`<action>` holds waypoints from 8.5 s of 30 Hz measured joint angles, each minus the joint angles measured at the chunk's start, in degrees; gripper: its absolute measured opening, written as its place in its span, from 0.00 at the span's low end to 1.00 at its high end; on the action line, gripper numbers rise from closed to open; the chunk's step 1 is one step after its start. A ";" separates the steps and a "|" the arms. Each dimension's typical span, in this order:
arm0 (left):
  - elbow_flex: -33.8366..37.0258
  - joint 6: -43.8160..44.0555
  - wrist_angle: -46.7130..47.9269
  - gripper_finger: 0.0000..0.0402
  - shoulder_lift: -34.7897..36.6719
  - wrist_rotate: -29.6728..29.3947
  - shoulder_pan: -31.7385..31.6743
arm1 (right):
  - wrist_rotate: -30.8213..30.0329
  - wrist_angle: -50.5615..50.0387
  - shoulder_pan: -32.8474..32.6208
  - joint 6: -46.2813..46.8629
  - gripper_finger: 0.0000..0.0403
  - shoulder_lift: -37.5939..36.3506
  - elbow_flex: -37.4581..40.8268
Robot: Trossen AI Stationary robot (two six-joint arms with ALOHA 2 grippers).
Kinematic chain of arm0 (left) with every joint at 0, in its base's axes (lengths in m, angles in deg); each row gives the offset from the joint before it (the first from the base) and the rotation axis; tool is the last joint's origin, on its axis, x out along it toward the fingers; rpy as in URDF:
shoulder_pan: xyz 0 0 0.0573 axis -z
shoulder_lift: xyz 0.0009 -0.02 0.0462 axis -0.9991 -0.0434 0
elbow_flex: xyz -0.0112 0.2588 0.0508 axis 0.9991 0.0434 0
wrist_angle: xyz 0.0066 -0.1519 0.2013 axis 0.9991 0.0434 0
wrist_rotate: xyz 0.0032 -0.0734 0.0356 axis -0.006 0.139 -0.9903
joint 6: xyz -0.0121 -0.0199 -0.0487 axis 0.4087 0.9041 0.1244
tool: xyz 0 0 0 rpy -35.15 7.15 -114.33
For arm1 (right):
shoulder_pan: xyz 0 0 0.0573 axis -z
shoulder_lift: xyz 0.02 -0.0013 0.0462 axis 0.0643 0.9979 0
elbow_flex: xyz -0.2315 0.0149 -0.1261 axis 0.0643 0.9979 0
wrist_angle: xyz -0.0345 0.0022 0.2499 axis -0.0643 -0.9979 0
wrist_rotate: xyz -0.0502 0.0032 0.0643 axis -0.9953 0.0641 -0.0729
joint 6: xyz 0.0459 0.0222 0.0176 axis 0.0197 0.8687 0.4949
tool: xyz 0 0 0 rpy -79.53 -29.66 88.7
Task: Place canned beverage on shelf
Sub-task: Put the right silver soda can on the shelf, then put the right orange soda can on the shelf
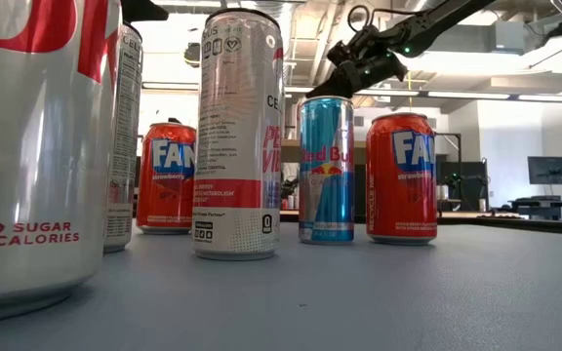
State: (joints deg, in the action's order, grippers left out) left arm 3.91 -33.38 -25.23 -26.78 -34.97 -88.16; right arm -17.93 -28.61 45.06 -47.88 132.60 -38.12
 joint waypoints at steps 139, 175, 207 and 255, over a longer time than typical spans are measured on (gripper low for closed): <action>0.00 3.61 2.76 0.59 -7.25 17.57 0.02 | -50.79 -63.52 -58.60 31.95 0.71 -0.21 -8.26; 0.00 5.52 0.06 0.59 -7.23 16.57 0.07 | -48.41 -44.66 -62.16 20.42 0.71 -4.93 8.60; 0.00 4.62 0.07 0.59 -7.23 16.90 0.07 | -46.05 -49.60 -59.86 19.86 0.89 -4.39 7.73; 0.00 6.10 0.24 0.59 -7.23 15.58 0.09 | -46.76 -40.76 -59.43 11.69 0.66 -4.46 12.46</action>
State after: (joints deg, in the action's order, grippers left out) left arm 3.91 -27.28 -24.99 -34.01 -19.39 -88.07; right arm -64.69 -69.37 -14.36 -36.18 128.14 -25.66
